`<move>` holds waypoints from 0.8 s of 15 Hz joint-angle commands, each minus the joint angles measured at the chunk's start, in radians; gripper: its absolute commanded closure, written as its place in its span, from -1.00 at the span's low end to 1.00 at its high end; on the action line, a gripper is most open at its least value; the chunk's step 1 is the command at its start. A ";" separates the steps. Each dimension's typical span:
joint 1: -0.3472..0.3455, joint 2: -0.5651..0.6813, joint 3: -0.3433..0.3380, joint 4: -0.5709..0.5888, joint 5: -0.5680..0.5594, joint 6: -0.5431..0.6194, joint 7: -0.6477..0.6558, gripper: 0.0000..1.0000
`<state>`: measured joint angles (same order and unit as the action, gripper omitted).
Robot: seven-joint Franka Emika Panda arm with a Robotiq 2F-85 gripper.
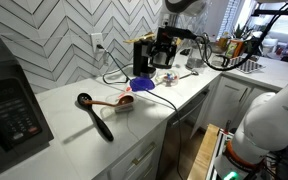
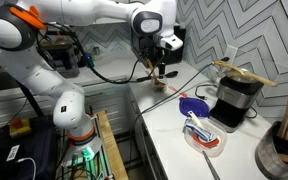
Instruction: Pick up the blue and white packet from the clear lunch box and put it on the silver bowl on the coffee machine
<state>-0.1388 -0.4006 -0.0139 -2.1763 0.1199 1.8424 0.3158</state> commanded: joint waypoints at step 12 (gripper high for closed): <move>-0.237 0.020 -0.092 -0.105 -0.206 0.220 0.516 -1.00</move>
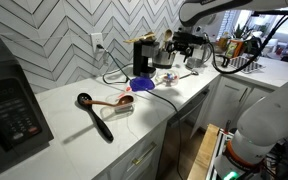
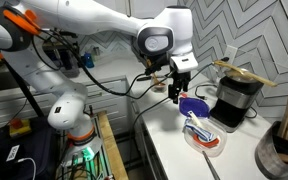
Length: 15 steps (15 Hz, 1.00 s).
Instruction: Pick up the blue and white packet from the clear lunch box and put it on the silver bowl on the coffee machine
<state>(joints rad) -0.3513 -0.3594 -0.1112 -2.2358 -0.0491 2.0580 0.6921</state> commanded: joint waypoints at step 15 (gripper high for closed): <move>0.011 0.279 -0.130 0.096 0.084 0.096 -0.051 -1.00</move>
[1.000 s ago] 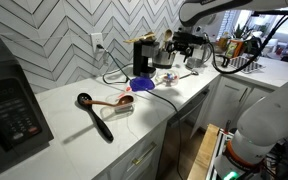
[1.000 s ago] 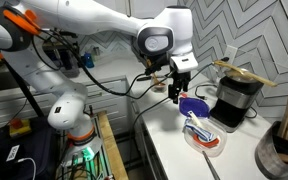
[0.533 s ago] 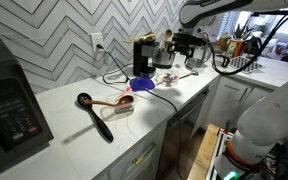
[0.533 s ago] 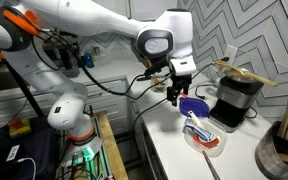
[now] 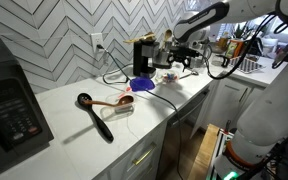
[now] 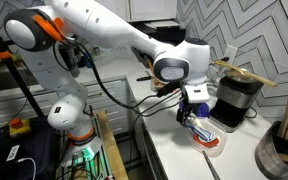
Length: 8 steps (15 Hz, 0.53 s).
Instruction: Pick up the blue and white packet from the clear lunch box and put it on the silver bowl on the coffee machine
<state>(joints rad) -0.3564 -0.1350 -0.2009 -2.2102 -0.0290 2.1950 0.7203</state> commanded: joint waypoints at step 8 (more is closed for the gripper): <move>0.016 0.121 -0.083 0.120 0.112 -0.046 -0.104 -1.00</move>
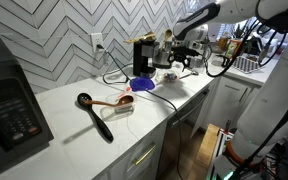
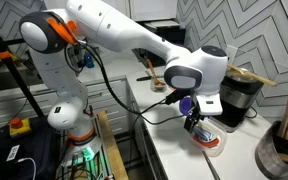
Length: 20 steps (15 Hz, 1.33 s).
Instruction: Pick up the blue and white packet from the clear lunch box and put it on the silver bowl on the coffee machine
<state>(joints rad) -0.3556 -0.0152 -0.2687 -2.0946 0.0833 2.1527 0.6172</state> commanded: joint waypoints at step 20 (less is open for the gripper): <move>0.025 0.051 -0.021 -0.047 0.215 0.130 -0.066 0.50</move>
<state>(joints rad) -0.3421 0.0291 -0.2769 -2.1249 0.2583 2.2512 0.5817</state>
